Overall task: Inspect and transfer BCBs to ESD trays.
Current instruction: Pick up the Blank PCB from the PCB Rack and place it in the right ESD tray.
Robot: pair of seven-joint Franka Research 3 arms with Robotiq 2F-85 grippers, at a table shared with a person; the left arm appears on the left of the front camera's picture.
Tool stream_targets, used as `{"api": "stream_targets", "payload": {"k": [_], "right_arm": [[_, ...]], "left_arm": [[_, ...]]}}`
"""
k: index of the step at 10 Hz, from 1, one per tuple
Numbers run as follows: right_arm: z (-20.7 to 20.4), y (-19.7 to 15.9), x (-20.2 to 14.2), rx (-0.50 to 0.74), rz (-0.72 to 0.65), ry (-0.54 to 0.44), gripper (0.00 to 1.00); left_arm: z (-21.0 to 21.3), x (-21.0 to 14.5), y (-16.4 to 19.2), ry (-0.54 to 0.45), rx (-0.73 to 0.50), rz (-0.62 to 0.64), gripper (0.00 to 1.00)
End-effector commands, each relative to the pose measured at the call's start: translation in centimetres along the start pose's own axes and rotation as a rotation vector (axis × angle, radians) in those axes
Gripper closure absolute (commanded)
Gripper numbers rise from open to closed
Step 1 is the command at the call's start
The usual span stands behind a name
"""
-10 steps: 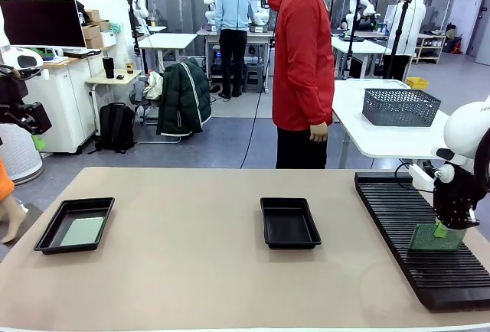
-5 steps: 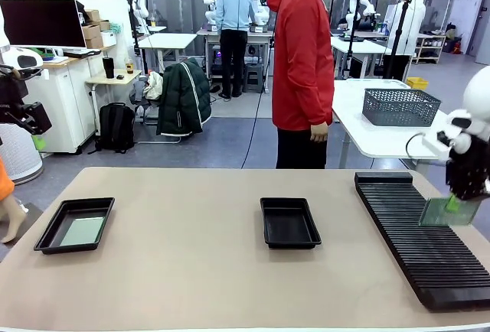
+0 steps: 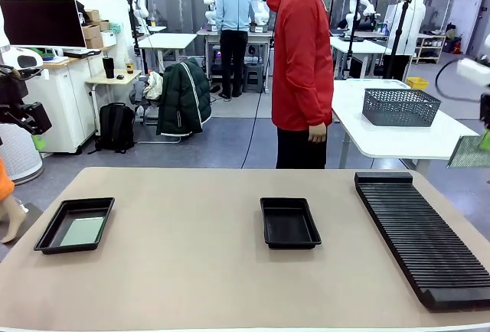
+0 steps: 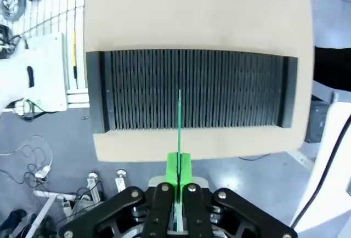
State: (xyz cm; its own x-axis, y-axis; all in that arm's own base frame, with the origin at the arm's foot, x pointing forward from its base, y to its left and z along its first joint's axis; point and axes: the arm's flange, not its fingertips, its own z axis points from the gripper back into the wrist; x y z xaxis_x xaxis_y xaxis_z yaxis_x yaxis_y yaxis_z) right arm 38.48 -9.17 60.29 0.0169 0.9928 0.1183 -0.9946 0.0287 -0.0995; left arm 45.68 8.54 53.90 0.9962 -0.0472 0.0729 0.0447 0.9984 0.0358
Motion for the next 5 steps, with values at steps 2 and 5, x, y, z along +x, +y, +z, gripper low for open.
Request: {"api": "stream_targets", "payload": {"k": [2, 5], "right_arm": [[4.0, -0.1, -0.9, -0.006, -0.033, 0.014, 1.00], [6.1, 0.3, -1.3, -0.020, -0.038, 0.013, 1.00]], "left_arm": [[0.0, 0.0, 0.0, 0.001, 0.000, 0.001, 0.00], [0.0, 0.0, 0.0, 0.001, 0.000, 0.001, 0.00]]}}
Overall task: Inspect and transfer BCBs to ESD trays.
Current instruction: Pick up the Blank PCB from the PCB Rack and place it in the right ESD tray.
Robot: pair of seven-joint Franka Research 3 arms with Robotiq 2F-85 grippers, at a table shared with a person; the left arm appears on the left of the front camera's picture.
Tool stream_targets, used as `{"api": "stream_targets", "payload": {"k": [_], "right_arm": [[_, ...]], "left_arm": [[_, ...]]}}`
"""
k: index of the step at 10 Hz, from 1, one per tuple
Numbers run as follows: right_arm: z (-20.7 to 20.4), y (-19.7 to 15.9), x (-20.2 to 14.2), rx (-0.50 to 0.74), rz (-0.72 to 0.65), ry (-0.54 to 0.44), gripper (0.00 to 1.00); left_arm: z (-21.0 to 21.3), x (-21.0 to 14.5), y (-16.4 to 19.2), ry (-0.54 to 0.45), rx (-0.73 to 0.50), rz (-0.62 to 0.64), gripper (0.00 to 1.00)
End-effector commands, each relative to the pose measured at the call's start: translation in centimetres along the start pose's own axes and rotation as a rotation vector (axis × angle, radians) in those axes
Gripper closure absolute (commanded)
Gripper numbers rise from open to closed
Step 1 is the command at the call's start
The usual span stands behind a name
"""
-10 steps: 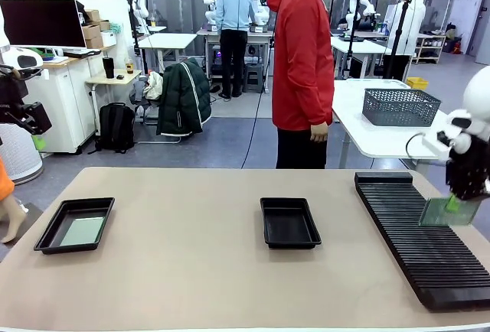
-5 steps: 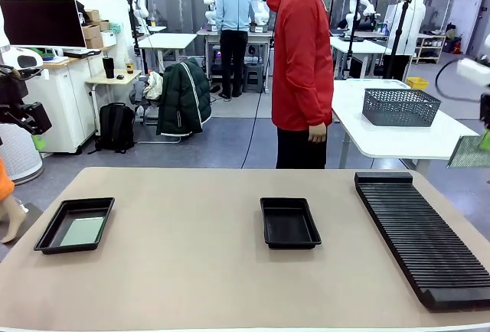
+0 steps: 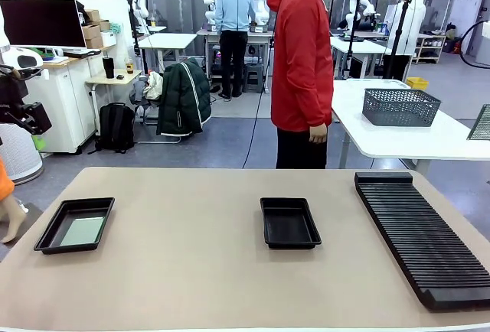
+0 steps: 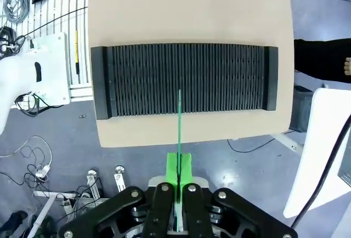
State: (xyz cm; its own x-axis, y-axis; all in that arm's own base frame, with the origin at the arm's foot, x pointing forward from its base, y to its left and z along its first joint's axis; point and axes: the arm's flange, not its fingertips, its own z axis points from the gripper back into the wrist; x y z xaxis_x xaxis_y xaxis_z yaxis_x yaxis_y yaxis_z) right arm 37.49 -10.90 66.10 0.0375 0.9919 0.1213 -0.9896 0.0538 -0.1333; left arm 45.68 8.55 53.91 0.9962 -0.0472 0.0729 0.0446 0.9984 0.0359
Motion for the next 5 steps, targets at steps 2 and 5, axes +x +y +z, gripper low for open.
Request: {"api": "stream_targets", "payload": {"k": [2, 5], "right_arm": [[0.00, 0.00, 0.00, 0.000, 0.000, 0.000, 1.00], [0.00, 0.00, 0.00, 0.000, 0.000, 0.000, 1.00]], "left_arm": [[-0.01, 0.01, 0.00, 0.001, 0.000, 0.001, 0.00], [-0.01, 0.01, 0.00, 0.001, 0.000, 0.001, 0.00]]}}
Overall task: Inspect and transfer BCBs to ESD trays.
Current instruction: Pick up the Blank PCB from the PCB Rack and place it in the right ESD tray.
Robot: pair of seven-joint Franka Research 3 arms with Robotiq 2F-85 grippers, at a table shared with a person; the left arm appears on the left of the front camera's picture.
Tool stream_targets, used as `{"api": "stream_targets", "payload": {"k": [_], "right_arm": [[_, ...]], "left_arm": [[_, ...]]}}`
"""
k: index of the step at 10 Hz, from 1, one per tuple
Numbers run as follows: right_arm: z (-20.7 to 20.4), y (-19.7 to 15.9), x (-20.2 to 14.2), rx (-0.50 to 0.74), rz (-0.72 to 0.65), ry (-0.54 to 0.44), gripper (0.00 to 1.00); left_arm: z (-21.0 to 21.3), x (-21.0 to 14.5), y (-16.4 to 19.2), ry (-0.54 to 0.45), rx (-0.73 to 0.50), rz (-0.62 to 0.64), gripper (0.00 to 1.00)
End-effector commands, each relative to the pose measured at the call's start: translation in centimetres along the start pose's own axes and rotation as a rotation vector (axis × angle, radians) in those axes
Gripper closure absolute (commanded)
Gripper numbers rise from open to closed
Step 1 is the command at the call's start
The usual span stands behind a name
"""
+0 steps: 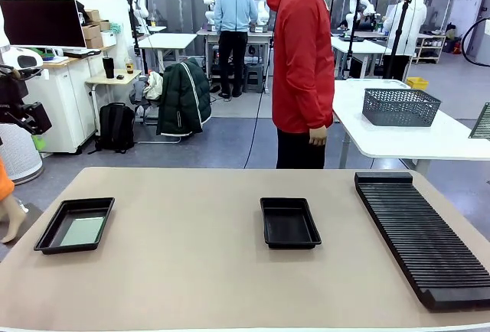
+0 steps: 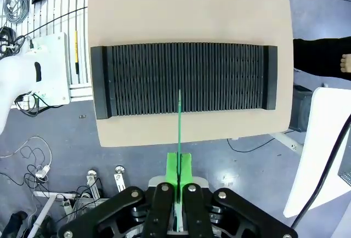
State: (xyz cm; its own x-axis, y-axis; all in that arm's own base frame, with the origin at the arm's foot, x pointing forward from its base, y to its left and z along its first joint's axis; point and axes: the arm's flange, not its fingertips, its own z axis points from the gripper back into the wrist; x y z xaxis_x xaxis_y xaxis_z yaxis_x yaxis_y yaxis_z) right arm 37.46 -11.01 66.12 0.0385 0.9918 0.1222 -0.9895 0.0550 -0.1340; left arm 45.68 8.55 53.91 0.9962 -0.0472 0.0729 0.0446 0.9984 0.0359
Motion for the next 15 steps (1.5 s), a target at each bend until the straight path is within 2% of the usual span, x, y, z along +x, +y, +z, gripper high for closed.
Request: {"api": "stream_targets", "payload": {"k": [1, 10, 12, 15], "right_arm": [[0.0, 0.0, 0.1, 0.001, 0.001, 0.001, 1.00], [0.0, 0.0, 0.0, 0.000, 0.000, 0.000, 0.98], [0.1, -0.6, 0.2, 0.043, -0.147, -0.064, 0.98], [-0.6, -1.6, 0.8, 0.124, -0.568, -0.187, 0.98]], "left_arm": [[0.0, 0.0, 0.0, 0.001, 0.000, 0.001, 0.00], [0.0, 0.0, 0.0, 0.001, 0.000, 0.001, 0.00], [0.0, 0.0, 0.0, 0.001, 0.000, 0.001, 0.00], [0.0, 0.0, 0.0, 0.001, 0.000, 0.001, 0.00]]}}
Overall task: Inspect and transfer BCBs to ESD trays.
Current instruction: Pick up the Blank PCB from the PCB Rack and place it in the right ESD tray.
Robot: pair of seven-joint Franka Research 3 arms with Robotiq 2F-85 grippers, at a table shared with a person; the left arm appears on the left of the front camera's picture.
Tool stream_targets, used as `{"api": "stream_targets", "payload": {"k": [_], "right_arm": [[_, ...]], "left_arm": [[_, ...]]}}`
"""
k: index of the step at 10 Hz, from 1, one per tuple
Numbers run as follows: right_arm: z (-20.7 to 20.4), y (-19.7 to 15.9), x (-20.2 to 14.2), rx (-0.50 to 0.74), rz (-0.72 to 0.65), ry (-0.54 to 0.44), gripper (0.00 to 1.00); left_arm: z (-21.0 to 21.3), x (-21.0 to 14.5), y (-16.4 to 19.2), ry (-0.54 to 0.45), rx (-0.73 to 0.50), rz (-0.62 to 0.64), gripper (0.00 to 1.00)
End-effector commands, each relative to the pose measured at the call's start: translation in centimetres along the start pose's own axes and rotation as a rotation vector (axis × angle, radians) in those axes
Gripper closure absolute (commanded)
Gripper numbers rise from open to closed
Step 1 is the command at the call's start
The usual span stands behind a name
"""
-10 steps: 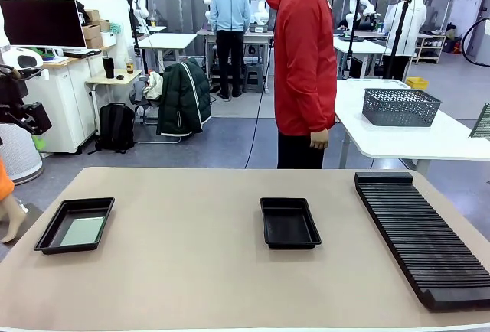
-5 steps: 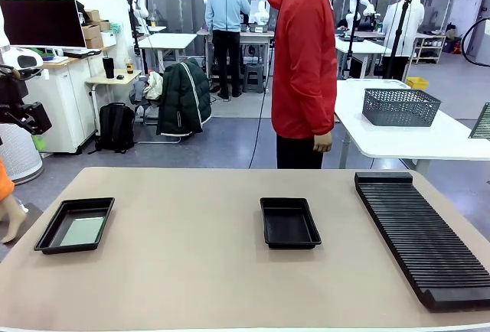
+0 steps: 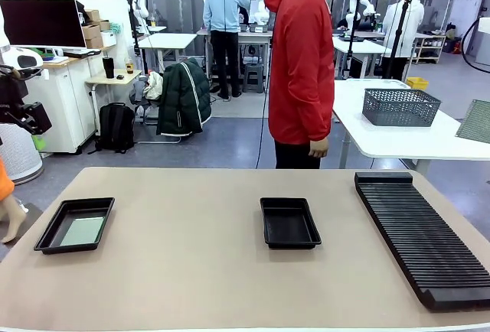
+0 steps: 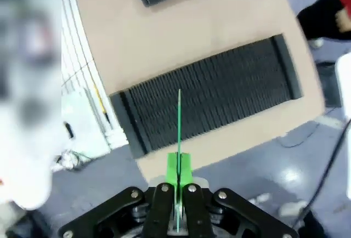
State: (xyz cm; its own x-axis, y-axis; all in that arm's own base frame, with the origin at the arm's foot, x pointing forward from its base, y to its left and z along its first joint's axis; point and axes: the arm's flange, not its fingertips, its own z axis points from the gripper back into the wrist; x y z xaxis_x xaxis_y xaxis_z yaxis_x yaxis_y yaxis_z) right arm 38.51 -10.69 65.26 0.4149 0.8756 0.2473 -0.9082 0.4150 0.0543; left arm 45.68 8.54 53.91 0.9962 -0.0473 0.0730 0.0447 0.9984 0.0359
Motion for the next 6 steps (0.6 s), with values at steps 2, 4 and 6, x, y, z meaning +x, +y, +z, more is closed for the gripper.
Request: {"api": "stream_targets", "payload": {"k": [2, 4, 6], "right_arm": [[-1.7, -0.5, 1.9, 0.089, -0.350, -0.113, 0.98], [-4.8, -0.2, 3.3, 0.182, -0.510, -0.164, 0.98], [-8.3, 0.6, 4.8, 0.262, -0.631, -0.209, 0.98]], "left_arm": [[0.0, 0.0, 0.0, 0.001, 0.000, 0.001, 0.00], [0.0, 0.0, 0.0, 0.001, 0.000, 0.001, 0.00], [0.0, 0.0, 0.0, 0.001, 0.000, 0.001, 0.00]]}}
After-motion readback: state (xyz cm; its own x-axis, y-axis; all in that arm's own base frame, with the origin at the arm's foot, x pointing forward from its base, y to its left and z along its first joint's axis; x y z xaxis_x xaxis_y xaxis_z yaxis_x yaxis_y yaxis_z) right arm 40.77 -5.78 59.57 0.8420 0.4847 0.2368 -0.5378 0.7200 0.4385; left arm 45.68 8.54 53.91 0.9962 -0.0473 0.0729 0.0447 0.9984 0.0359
